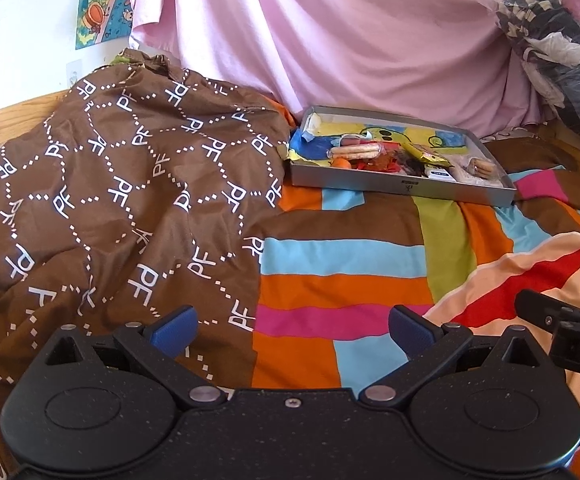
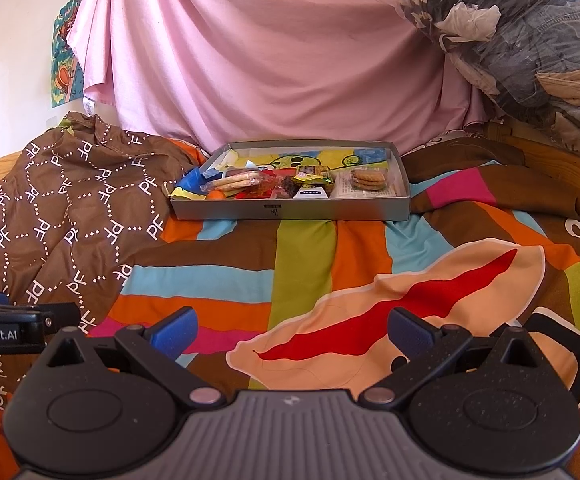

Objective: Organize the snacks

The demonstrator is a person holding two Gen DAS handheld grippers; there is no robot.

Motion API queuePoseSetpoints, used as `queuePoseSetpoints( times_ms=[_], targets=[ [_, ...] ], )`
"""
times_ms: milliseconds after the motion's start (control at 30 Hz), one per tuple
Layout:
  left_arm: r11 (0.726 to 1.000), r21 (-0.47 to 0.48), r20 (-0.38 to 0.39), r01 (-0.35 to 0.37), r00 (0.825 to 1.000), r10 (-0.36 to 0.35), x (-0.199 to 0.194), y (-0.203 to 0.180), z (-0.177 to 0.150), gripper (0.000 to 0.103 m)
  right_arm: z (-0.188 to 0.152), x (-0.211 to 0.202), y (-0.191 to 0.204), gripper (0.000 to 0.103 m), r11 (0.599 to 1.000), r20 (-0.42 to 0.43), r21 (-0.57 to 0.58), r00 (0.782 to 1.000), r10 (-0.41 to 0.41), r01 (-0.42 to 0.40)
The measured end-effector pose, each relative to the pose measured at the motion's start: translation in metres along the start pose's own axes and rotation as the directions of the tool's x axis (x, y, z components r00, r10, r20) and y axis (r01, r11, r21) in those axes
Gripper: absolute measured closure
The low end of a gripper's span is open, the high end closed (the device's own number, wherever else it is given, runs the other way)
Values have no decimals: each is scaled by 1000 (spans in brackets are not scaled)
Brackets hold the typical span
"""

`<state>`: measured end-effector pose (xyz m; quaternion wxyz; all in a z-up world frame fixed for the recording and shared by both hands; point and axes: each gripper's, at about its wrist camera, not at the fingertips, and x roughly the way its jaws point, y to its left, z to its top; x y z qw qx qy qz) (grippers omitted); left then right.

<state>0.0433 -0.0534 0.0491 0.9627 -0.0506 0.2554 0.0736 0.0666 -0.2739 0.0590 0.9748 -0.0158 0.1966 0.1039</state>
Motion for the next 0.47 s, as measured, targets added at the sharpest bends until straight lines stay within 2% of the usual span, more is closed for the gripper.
queuePoseSetpoints(
  times_ms=[467],
  targets=[
    [1000, 4, -2, -10, 1000, 10, 0, 1, -1, 2, -1, 0, 0, 0, 1000, -5, 1, 1000, 2, -2]
  ],
)
